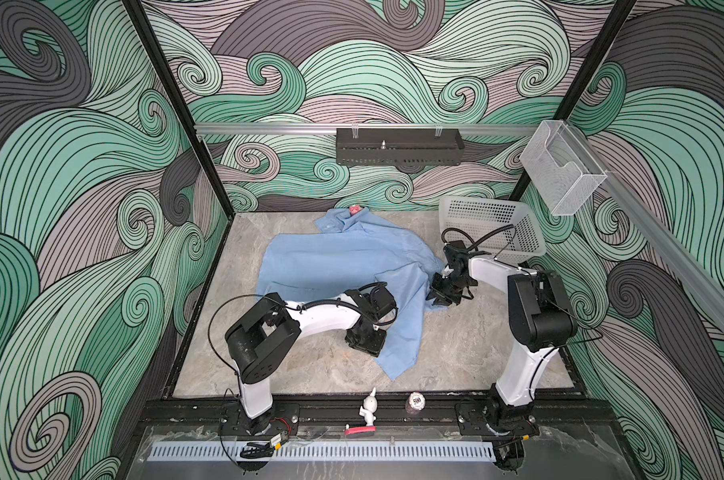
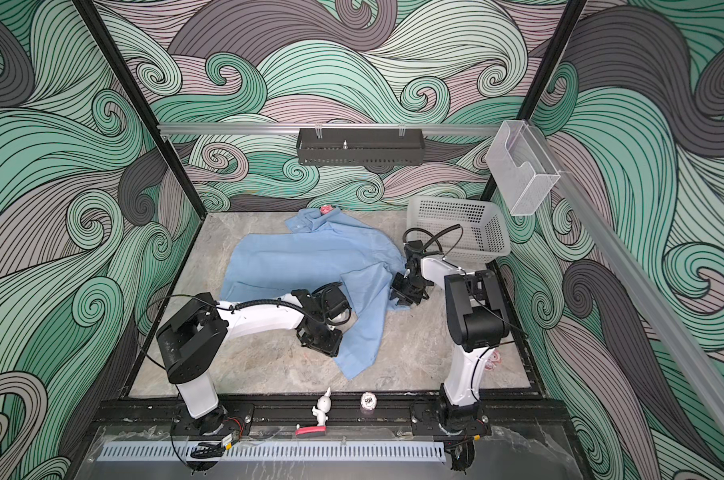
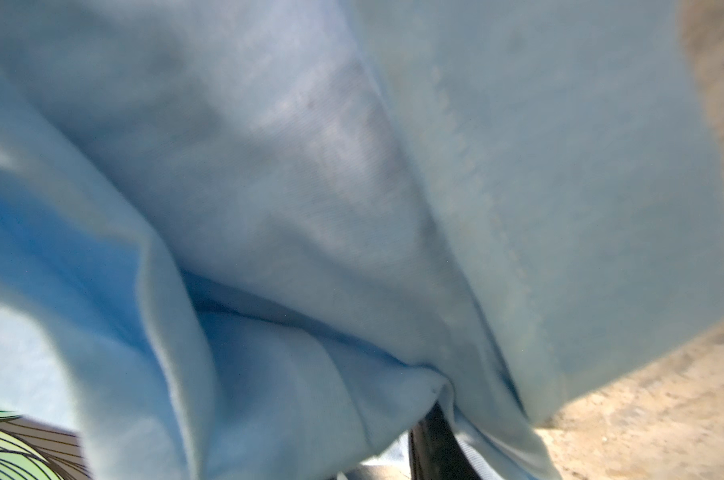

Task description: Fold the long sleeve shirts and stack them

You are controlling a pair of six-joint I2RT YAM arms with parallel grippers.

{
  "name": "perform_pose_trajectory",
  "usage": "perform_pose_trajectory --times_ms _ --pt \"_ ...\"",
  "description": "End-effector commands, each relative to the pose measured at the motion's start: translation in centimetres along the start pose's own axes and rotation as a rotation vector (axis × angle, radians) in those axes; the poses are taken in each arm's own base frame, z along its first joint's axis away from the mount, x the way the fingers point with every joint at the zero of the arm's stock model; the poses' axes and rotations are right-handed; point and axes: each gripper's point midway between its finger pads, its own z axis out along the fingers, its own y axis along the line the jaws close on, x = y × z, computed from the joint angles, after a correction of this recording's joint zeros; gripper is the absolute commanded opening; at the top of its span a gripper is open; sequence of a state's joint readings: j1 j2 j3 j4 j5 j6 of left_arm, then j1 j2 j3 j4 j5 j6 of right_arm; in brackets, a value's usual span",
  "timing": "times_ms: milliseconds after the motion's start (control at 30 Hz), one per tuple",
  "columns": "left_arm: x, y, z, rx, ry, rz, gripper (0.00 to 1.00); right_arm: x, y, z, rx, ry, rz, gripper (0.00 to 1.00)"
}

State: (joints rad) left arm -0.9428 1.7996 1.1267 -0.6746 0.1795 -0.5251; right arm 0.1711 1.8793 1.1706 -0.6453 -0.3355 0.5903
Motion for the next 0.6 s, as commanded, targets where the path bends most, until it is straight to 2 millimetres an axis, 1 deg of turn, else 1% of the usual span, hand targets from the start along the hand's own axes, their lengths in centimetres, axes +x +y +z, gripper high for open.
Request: perform_pose_trajectory --times_ms 0,100,167,333,433,567 --pt "-1.2 -0.3 0.7 -0.019 -0.06 -0.022 0.48 0.6 -0.7 -0.3 0.017 0.01 0.003 0.3" --pt "-1.2 -0.4 1.3 -0.033 -0.065 -0.017 0.48 0.5 -0.7 -0.3 0.02 0.007 0.001 0.3" --pt "-0.7 -0.4 2.0 -0.051 -0.052 -0.01 0.48 0.5 -0.8 -0.2 0.022 0.008 0.003 0.3" --pt "1.3 -0.2 4.0 -0.08 -0.014 -0.005 0.43 0.7 -1.0 0.0 0.026 0.015 0.004 0.3" --pt "2.3 0.3 4.7 -0.126 0.003 0.0 0.36 0.7 -1.0 -0.1 0.029 0.012 -0.001 0.3" --pt "2.8 1.5 5.1 -0.201 0.019 -0.011 0.24 0.7 -1.1 0.0 0.031 0.013 -0.001 0.3"
